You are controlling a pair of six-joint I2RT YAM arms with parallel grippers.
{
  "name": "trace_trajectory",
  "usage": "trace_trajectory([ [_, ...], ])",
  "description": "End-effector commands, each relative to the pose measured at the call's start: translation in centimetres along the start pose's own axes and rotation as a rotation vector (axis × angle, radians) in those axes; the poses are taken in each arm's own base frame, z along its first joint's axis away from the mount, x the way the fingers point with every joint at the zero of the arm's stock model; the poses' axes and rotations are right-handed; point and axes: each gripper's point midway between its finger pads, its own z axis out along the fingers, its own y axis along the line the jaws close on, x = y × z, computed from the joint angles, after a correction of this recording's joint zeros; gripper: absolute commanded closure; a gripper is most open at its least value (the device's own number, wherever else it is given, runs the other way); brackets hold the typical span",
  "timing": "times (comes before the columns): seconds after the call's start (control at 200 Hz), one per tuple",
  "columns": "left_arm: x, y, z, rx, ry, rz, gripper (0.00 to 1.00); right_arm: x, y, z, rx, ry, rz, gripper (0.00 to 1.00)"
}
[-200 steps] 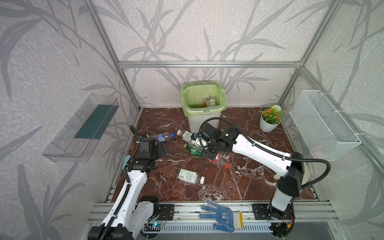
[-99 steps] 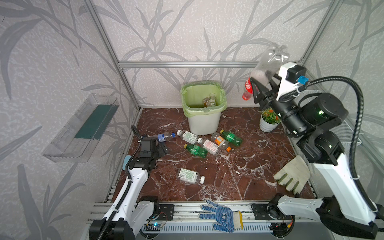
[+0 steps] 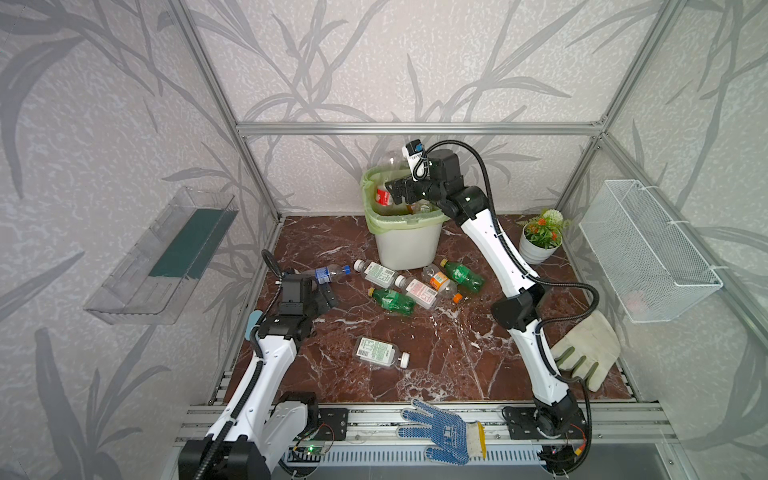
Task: Throw the plastic bottles in the bin
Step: 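Lift the Coca-Cola bottle with the right gripper over the bin and release, then withdraw the right gripper while the left gripper moves toward the blue-capped bottle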
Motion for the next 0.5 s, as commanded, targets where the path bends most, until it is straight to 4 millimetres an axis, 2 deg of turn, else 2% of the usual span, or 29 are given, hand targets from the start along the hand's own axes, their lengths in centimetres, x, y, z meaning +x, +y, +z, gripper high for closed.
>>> trace_trajectory([
  [0.0,-0.7,0.7,-0.6,-0.042,-0.024,0.019,0.01,-12.7,0.7,-14.2,0.058,-0.309,-0.044,0.01],
  [0.105,-1.7,0.3,-1.0,-0.039,-0.039,0.035,0.01,-14.0,0.5,-17.3,0.093,-0.347,-0.046,0.01],
  [0.22,-2.8,-0.2,-1.2,-0.041,-0.053,0.058,0.01,-13.6,0.7,-19.7,0.083,-0.412,-0.047,0.01],
  [0.255,-3.0,-0.3,-1.2,-0.04,-0.054,0.062,0.01,-13.0,0.4,-19.7,0.083,-0.413,-0.038,0.01],
  [0.275,-3.1,-0.4,-1.1,-0.042,-0.054,0.066,0.01,-13.2,0.3,-20.9,0.083,-0.433,-0.031,0.01],
  [0.365,-3.7,-0.6,-0.9,-0.05,-0.049,0.084,0.01,-10.9,-1.5,-21.4,0.113,-0.399,0.018,0.01],
  [0.495,-4.9,-0.4,-0.9,-0.098,-0.058,0.125,0.01,-6.8,-5.4,-21.9,0.168,-0.332,0.109,0.01],
])
